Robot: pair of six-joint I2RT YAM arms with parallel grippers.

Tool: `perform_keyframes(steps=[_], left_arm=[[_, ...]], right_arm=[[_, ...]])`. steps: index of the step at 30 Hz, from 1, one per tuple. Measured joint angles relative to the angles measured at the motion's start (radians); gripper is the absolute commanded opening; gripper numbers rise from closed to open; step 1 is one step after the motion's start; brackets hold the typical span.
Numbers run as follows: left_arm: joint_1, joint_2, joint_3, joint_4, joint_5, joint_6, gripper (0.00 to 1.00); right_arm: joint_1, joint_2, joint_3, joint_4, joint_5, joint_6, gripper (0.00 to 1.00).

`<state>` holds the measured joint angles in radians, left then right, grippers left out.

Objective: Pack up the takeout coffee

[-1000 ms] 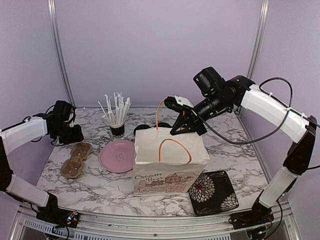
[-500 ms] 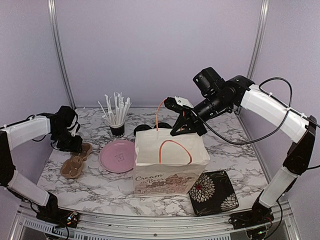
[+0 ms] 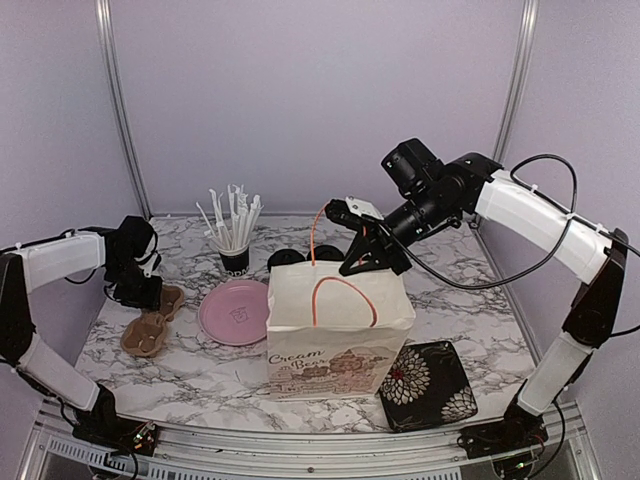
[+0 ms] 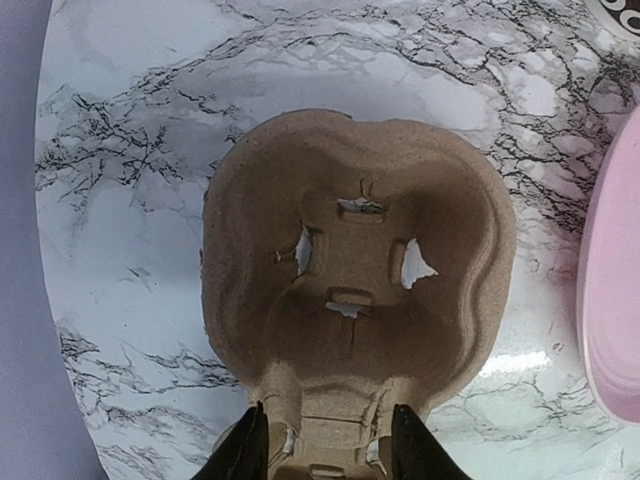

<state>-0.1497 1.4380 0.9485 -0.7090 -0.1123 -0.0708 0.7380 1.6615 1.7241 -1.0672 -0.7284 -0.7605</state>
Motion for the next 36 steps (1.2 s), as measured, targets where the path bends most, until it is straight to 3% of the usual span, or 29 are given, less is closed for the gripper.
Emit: perform_keyframes(steps=[21, 25, 36], left_arm=[[0.007, 0.103, 0.004, -0.023, 0.019, -0.019, 0.40], [0.007, 0.112, 0.006, -0.024, 0.028, -0.021, 0.34], [0.007, 0.087, 0.021, -0.040, 0.045, -0.024, 0.30]], right_arm=[[0.000, 0.027, 0.011, -0.012, -0.003, -0.008, 0.00], [0.001, 0.027, 0.012, -0.012, -0.003, -0.008, 0.00], [0.006, 0.056, 0.038, -0.018, -0.004, -0.006, 0.00]])
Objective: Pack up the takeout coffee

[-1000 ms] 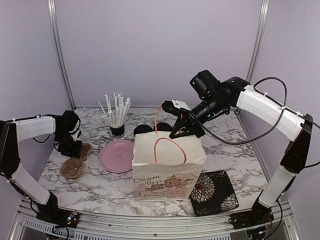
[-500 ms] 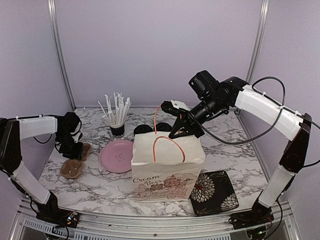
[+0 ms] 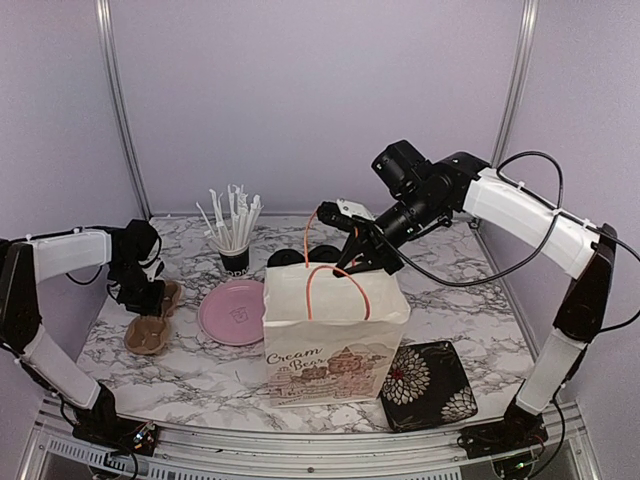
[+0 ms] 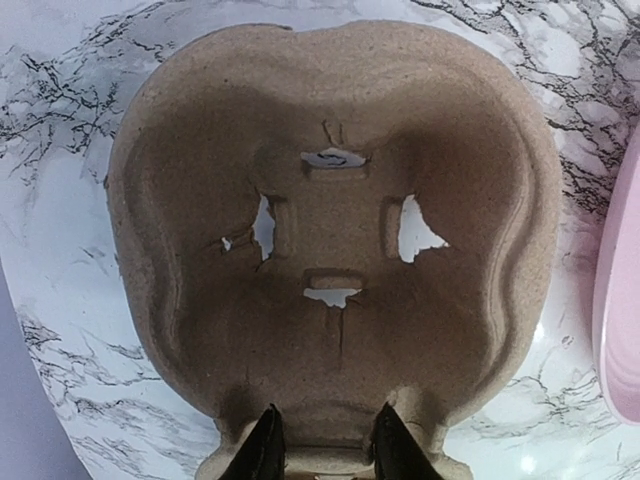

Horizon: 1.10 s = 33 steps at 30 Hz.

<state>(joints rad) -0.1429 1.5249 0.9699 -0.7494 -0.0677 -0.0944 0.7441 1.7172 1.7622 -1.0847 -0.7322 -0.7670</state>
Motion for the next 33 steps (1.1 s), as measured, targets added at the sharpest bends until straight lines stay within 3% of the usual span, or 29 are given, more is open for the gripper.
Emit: perform_keyframes(steps=[11, 15, 19, 22, 24, 33], left_arm=[[0.000, -0.208, 0.181, -0.123, -0.011, -0.021, 0.26], [0.000, -0.300, 0.286, -0.145, 0.056, -0.022, 0.25], [0.000, -0.369, 0.417, -0.154, 0.173, -0.021, 0.24], [-0.008, -0.399, 0.523, -0.154, 0.276, -0.027, 0.23], [-0.024, -0.413, 0.580, -0.147, 0.331, -0.040, 0.22], [-0.215, -0.449, 0.627, 0.035, 0.563, -0.132, 0.23]], right_arm=[[0.037, 0.099, 0.113, -0.023, 0.011, 0.020, 0.02], [0.056, 0.153, 0.181, -0.040, 0.012, 0.034, 0.18], [0.061, 0.196, 0.241, -0.066, 0.016, 0.043, 0.43], [0.061, 0.201, 0.269, -0.086, 0.026, 0.042, 0.68], [0.061, 0.195, 0.278, -0.095, 0.027, 0.039, 0.97], [0.051, 0.044, 0.283, -0.200, -0.013, -0.068, 0.99]])
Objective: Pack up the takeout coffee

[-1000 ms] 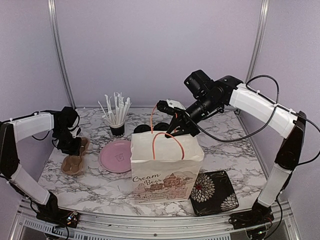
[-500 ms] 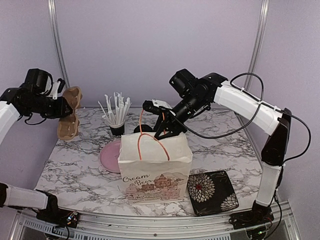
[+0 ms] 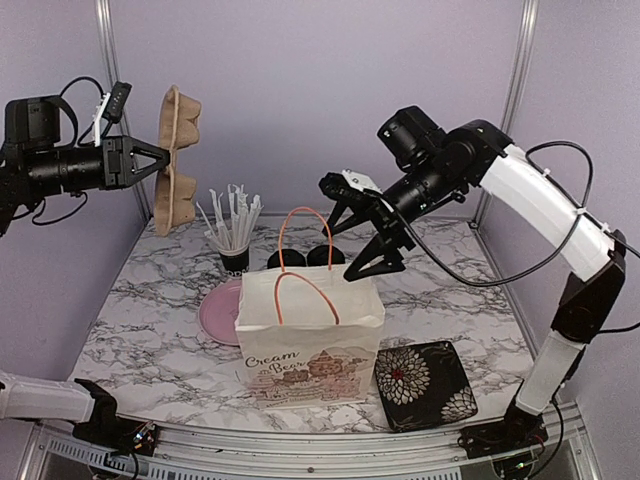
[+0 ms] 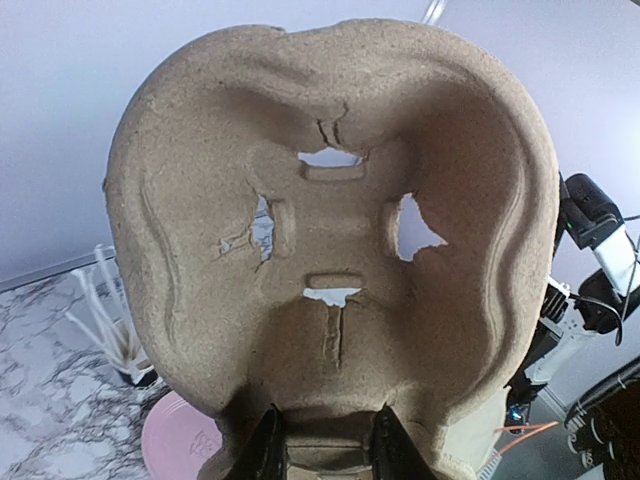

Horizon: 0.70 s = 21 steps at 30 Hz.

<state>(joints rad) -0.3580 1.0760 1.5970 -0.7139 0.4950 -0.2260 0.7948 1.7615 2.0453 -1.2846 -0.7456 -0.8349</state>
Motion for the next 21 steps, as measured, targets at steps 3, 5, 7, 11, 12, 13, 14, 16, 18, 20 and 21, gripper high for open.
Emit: perform_keyframes(steps=[3, 5, 7, 11, 12, 13, 14, 16, 18, 20, 21], left_arm=[[-0.080, 0.004, -0.002, 0.059, 0.031, -0.014, 0.23], [-0.130, 0.009, -0.006, 0.094, 0.043, -0.018, 0.23], [-0.182, 0.017, -0.013, 0.127, 0.047, -0.016, 0.23], [-0.311, 0.053, -0.032, 0.190, 0.055, 0.016, 0.24], [-0.338, 0.064, -0.037, 0.201, 0.055, 0.026, 0.24], [-0.367, 0.077, -0.042, 0.216, 0.055, 0.034, 0.24], [-0.388, 0.092, -0.043, 0.226, 0.056, 0.044, 0.25], [-0.424, 0.127, -0.043, 0.251, 0.057, 0.063, 0.25], [-0.447, 0.166, -0.042, 0.267, 0.058, 0.086, 0.24], [-0.460, 0.208, -0.042, 0.277, 0.055, 0.106, 0.24], [-0.466, 0.232, -0.040, 0.281, 0.055, 0.117, 0.24]], right_arm=[[-0.027, -0.084, -0.002, -0.015, -0.023, -0.025, 0.99], [-0.082, -0.145, -0.023, -0.014, -0.045, -0.034, 0.99], [-0.149, -0.190, -0.060, -0.006, -0.061, -0.036, 0.99], [-0.281, -0.257, -0.185, 0.027, -0.089, -0.031, 0.99], [-0.307, -0.266, -0.218, 0.039, -0.094, -0.029, 0.99], [-0.325, -0.271, -0.243, 0.048, -0.097, -0.026, 0.99], [-0.340, -0.274, -0.263, 0.058, -0.101, -0.022, 0.99], [-0.362, -0.277, -0.291, 0.077, -0.107, -0.009, 0.99], [-0.377, -0.282, -0.307, 0.092, -0.111, 0.001, 0.99], [-0.390, -0.293, -0.317, 0.109, -0.113, 0.010, 0.99], [-0.393, -0.300, -0.321, 0.117, -0.114, 0.014, 0.99]])
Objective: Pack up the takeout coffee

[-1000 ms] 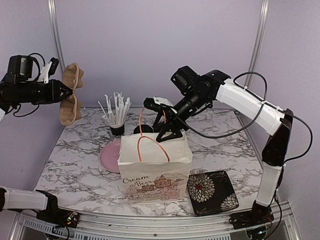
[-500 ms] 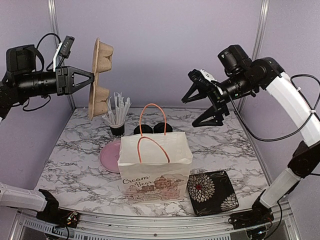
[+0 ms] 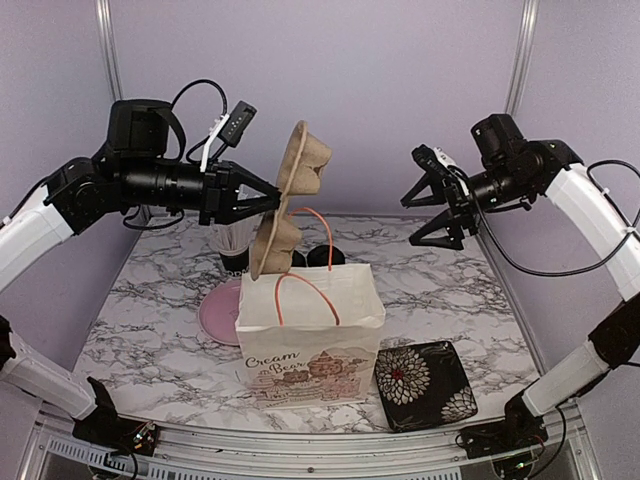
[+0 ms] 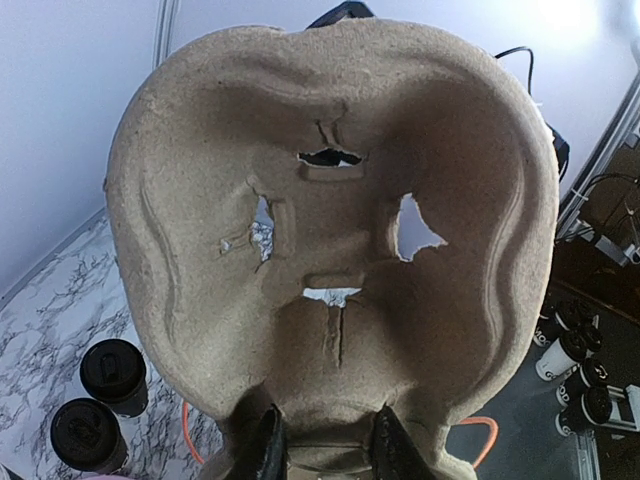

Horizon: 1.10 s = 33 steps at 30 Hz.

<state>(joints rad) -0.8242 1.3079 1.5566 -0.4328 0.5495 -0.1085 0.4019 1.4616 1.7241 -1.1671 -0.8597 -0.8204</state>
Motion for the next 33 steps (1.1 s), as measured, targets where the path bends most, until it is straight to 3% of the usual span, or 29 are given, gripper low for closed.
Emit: perform_keyframes(steps=[9, 21, 33], left_arm=[[-0.044, 0.156, 0.032, 0.011, 0.000, 0.050, 0.24], [-0.117, 0.146, -0.025, 0.009, -0.031, 0.100, 0.26], [-0.161, 0.203, -0.005, -0.170, -0.150, 0.230, 0.26]], right_arm=[[-0.003, -0.048, -0.059, 0.054, -0.011, 0.025, 0.99], [-0.003, -0.068, -0.083, 0.079, -0.011, 0.035, 0.99], [-0.003, -0.060, -0.087, 0.084, -0.011, 0.035, 0.99]])
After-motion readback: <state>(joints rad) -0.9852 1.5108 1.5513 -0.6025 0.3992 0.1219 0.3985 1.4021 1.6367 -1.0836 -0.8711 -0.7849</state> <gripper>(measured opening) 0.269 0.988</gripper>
